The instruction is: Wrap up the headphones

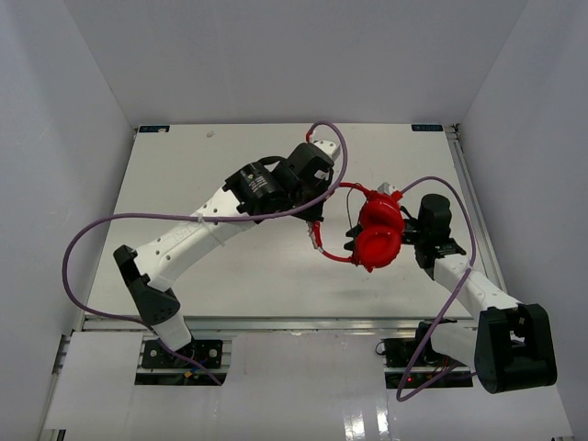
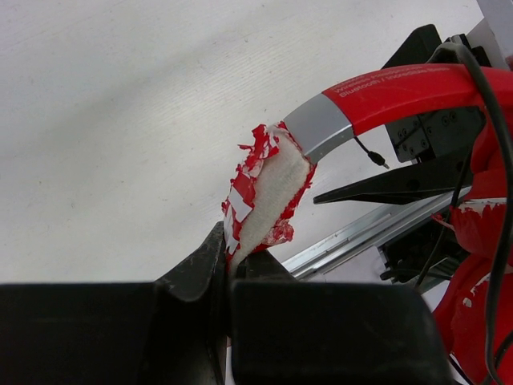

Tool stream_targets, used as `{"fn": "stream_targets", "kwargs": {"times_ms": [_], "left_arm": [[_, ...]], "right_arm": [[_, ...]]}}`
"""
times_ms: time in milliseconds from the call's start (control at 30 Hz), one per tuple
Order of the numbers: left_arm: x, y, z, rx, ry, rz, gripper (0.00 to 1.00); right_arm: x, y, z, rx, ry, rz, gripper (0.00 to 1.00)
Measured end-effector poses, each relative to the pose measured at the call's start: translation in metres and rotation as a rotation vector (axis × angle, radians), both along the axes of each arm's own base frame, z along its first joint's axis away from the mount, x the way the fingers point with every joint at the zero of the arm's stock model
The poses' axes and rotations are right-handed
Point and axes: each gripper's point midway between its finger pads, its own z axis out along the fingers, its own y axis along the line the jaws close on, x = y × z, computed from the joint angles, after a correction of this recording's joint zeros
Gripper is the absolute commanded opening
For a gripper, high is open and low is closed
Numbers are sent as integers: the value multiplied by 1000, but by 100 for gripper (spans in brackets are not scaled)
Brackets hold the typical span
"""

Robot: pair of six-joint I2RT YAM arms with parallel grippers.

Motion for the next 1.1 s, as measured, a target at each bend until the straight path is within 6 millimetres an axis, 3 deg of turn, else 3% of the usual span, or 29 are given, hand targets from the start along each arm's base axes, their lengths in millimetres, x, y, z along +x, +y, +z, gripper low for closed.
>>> {"fn": "stream_targets", "kwargs": {"times_ms": [267,500,700,933,1100], "left_arm": [[-13,8,-3,-20,16,-27,0],[-18,14,-5,-21,18,-31,0],[-19,17,4,-42,4,-31,0],[-22,21,14,-67,-9,-28,0],[-22,20,17,-86,-14,-20,0]], "right_arm": [[1,1,-4,3,47,6,53],[7,1,3,16,60,6,40],[8,2,6,22,63,8,32],[7,2,6,24,68,16,14],[5,2,7,27,71,26,8]]}}
